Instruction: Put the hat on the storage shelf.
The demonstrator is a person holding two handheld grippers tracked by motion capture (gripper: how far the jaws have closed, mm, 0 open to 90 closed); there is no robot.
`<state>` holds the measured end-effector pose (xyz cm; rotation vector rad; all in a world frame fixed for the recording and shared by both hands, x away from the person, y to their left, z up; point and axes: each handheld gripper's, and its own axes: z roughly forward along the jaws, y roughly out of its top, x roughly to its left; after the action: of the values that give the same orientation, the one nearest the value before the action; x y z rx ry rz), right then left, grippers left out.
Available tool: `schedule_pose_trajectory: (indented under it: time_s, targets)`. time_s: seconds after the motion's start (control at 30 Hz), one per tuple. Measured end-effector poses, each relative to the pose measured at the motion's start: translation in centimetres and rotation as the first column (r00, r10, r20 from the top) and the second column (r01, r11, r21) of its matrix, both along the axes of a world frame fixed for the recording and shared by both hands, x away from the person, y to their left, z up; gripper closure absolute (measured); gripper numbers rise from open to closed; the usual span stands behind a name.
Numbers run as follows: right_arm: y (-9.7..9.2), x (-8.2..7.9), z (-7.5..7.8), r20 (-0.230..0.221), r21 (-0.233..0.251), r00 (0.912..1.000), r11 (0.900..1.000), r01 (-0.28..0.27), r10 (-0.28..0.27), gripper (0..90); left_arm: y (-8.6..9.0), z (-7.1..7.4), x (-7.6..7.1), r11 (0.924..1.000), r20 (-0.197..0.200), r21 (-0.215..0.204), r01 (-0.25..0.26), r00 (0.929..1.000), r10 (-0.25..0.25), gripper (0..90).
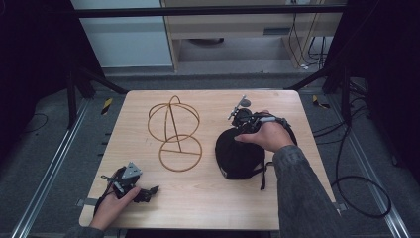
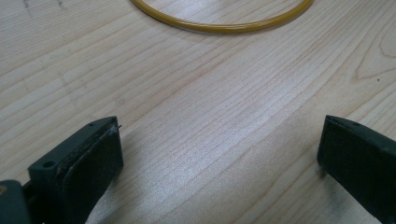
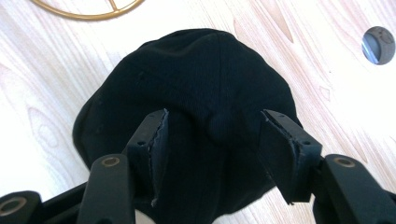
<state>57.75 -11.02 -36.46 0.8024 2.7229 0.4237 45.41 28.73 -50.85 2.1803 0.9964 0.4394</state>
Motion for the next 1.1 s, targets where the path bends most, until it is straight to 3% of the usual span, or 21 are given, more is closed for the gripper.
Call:
schedule_pose_trajectory:
  time_s: [0.2,0.43,0.57,0.67,0.8,1.03,1.1]
  targets:
    - [0.6,0.8,-0.6,-0.024,-0.002,0.9997,1.0000,-0.005,0.005,54.2,0.0,0.0,0.0,1.0000,0.000,0.000,0.002,1.0000,-0.002,0.0]
    - [0.7,1.0,-0.8,-0.038,-0.009,0.9992,0.9999,-0.011,0.010,58.1,0.0,0.0,0.0,1.0000,0.000,0.000,0.002,1.0000,-0.002,0.0]
    - [0.7,1.0,-1.1,-0.041,-0.037,0.9989,0.9990,-0.025,0.023,71.4,0.0,0.0,0.0,1.0000,0.000,0.000,0.002,1.0000,-0.002,0.0]
    - [0.8,1.0,-1.3,-0.045,-0.045,0.9987,0.9986,-0.027,0.024,72.7,0.0,0.0,0.0,1.0000,0.000,0.000,0.002,1.0000,-0.002,0.0]
    - [0.4,0.6,-0.8,-0.047,-0.040,0.9985,0.9987,-0.032,0.030,73.4,0.0,0.0,0.0,1.0000,0.000,0.000,0.002,1.0000,-0.002,0.0]
    - [-0.6,-0.2,0.8,-0.029,0.016,0.9991,0.9994,-0.031,0.032,73.5,0.0,0.0,0.0,1.0000,0.000,0.001,0.002,1.0000,-0.002,0.0]
    - [-0.9,-0.8,1.9,-0.017,0.037,0.9989,0.9984,-0.042,0.043,73.5,0.0,0.0,0.0,1.0000,0.000,0.000,0.003,1.0000,-0.003,0.0]
